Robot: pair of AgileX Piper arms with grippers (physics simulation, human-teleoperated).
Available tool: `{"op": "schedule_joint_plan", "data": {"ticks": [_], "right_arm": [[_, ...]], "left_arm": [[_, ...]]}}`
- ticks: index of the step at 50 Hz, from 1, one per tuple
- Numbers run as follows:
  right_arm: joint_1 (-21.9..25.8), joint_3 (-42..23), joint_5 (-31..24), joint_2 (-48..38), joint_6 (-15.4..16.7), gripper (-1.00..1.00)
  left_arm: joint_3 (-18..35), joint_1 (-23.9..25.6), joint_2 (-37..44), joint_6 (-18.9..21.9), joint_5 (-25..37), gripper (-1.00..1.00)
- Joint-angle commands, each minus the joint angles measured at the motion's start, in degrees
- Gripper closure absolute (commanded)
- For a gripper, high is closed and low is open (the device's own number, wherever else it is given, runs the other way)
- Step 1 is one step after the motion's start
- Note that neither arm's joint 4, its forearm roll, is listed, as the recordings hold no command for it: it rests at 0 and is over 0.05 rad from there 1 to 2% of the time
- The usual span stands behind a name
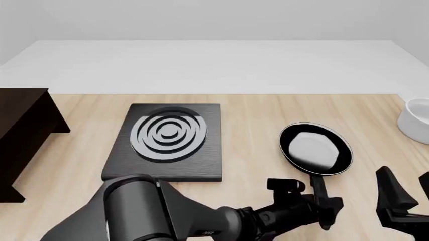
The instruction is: Put the frying pan on top of the cabinet.
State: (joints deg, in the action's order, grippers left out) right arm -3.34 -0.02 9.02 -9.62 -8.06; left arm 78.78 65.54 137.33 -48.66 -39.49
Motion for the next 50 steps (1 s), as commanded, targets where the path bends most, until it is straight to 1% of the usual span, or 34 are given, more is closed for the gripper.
{"op": "schedule_joint_plan", "data": {"ticks": [1, 8, 13, 19, 20, 21, 23, 27, 36, 42, 45, 46, 50], "right_arm": [[-0.1, 0.0, 0.0, 0.0, -0.3, -1.0], [-0.1, 0.0, 0.1, -0.2, -0.6, -1.0], [-0.3, 0.0, -0.1, 0.0, -0.7, -1.0], [-0.2, 0.0, 0.4, -0.7, -0.9, -1.0], [-0.2, 0.0, 0.3, -0.6, -0.9, -1.0], [-0.3, 0.0, 0.3, -0.5, -1.0, -1.0], [-0.3, 0.0, 0.3, -0.6, -0.9, -1.0], [-0.3, 0.0, 0.4, -0.7, -1.0, -1.0], [-0.2, 0.0, 0.1, -0.3, -0.7, -1.0], [-0.1, 0.0, -0.4, 0.4, -0.4, -1.0], [0.0, 0.0, -0.5, 0.5, -0.2, -1.0], [0.0, 0.0, -0.5, 0.6, -0.2, -1.0], [0.2, 0.0, -0.9, 1.0, 0.1, -1.0]], "left_arm": [[1.0, 1.2, 4.3, -16.9, 1.5, -1.0], [0.8, 0.8, 4.2, -16.6, 1.4, -1.0], [1.8, -0.2, 5.3, -16.9, 1.6, -1.0], [1.1, -0.2, 4.8, -16.8, 1.2, -1.0], [1.0, -1.0, 4.1, -15.4, 1.8, 1.0], [1.2, -0.8, 4.6, -16.1, 1.6, 1.0], [0.7, -0.6, 4.0, -15.3, 1.5, 1.0], [0.7, -0.8, 4.4, -16.1, 0.9, 1.0], [-0.4, -1.7, 3.5, -14.9, 0.7, 1.0], [-2.7, -3.0, 1.1, -13.3, 0.3, 1.0], [-4.6, -3.8, -0.8, -11.9, -0.2, 1.0], [-5.4, -4.4, -1.9, -10.8, -0.3, 1.0], [-9.1, -5.3, -6.3, -8.9, -2.2, 1.0]]}}
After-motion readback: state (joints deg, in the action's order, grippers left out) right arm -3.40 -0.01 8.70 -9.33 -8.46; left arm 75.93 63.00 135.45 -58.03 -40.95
